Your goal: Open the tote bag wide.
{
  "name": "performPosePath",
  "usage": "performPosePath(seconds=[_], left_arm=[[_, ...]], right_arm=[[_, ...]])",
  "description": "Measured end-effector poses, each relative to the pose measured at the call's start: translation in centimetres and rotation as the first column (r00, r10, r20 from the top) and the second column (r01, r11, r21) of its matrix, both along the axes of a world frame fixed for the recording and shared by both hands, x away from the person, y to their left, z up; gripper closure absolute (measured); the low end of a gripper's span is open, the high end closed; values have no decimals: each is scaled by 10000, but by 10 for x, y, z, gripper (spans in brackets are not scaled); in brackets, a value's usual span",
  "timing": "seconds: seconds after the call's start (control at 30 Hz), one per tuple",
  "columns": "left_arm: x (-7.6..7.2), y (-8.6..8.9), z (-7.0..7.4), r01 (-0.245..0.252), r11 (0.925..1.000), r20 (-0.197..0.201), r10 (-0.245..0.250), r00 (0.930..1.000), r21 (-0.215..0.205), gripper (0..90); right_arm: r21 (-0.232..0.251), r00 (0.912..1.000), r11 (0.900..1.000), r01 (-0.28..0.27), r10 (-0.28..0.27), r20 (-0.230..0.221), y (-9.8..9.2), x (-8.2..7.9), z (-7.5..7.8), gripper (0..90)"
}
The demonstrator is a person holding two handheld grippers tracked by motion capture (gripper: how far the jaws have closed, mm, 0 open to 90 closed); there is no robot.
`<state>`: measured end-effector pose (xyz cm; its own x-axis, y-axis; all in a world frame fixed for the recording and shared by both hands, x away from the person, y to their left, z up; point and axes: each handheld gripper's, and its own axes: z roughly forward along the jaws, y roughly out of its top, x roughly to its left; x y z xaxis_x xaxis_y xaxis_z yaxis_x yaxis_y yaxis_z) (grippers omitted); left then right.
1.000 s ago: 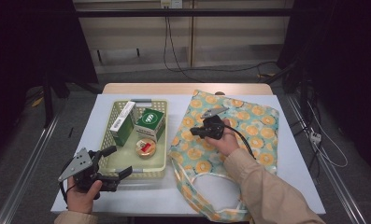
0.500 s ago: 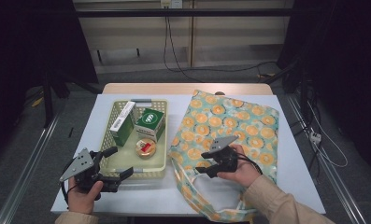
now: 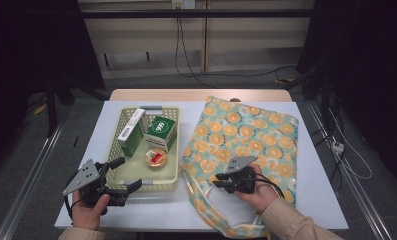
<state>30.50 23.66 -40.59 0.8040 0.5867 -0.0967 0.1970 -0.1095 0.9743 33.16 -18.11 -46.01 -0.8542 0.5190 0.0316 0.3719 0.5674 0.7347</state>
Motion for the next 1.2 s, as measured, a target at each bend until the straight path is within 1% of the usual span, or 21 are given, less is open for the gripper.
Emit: performPosePath(seconds=[0.03,0.07,0.13,0.17,0.33,0.4,0.53,0.57,0.6,0.63,0.67,0.77,0.8,0.83,0.87,0.93,0.97,1.0,1.03,1.13,1.2], left_arm=[[0,0,0,3,10000,-8,-3,10000,-9,48],[0,0,0,1,10000,-11,-1,10000,7,48],[-1,0,0,-1,10000,-37,1,10000,-15,48],[-1,-1,0,9,10000,-29,-9,10000,6,48],[-1,-1,0,28,10000,-16,-28,10000,-20,48],[-1,-1,0,30,10000,13,-30,10000,-33,48],[0,0,-1,8,10000,-12,-8,10000,0,48],[0,0,-1,24,10000,-13,-24,10000,-7,48],[0,0,-1,49,10000,-20,-49,10000,14,48],[0,-1,-1,51,10000,-9,-51,10000,25,48],[0,-1,-1,51,10000,-17,-51,10000,1,48],[1,-1,-1,75,10000,-6,-75,10000,36,48],[1,-2,-1,81,10000,-10,-81,10000,45,48],[1,-2,-1,104,9999,-26,-104,9999,46,48],[1,-3,-1,127,9999,-54,-127,9999,41,48],[1,-3,-1,136,9999,-49,-136,9999,80,48],[1,-3,-1,133,9999,-43,-133,9999,49,48],[1,-3,-1,140,9999,-40,-140,9999,47,48],[1,-3,-1,132,9999,-16,-132,9999,52,48],[1,-2,-1,94,10000,-42,-94,9999,9,48],[2,-1,-1,101,9999,-49,-101,9999,6,48]], right_arm=[[0,10000,10000,0,0,0,0,0,0,745],[-48,10000,10000,-38,38,38,1,-1,0,768],[-117,9998,9999,-46,48,200,2,-3,0,843],[-219,9992,9997,-147,155,381,5,-5,0,889],[-213,9994,9998,-61,69,354,5,-5,1,900],[-104,9995,9999,96,-93,305,5,-4,1,900],[369,9985,9978,542,-546,92,1,3,0,900],[369,9985,9978,542,-546,92,1,3,0,900],[571,9966,9950,820,-819,-46,-2,10,1,900],[571,9966,9950,820,-819,-46,-2,10,1,900],[778,9940,9910,1091,-1084,-138,-5,17,2,900],[940,9911,9867,1323,-1306,-242,-5,25,3,900],[936,9882,9838,1529,-1517,-198,-3,34,4,900],[936,9882,9838,1529,-1517,-198,-3,34,4,900],[1027,9851,9797,1719,-1704,-230,0,43,4,900],[919,9824,9781,1870,-1863,-156,4,53,5,900],[919,9824,9781,1870,-1863,-156,4,53,5,900],[1016,9776,9723,2103,-2090,-240,7,62,6,900],[1016,9776,9723,2103,-2090,-240,7,62,6,900],[1090,9709,9649,2391,-2359,-417,11,73,4,900],[1096,9691,9630,2462,-2428,-440,14,76,3,900]])
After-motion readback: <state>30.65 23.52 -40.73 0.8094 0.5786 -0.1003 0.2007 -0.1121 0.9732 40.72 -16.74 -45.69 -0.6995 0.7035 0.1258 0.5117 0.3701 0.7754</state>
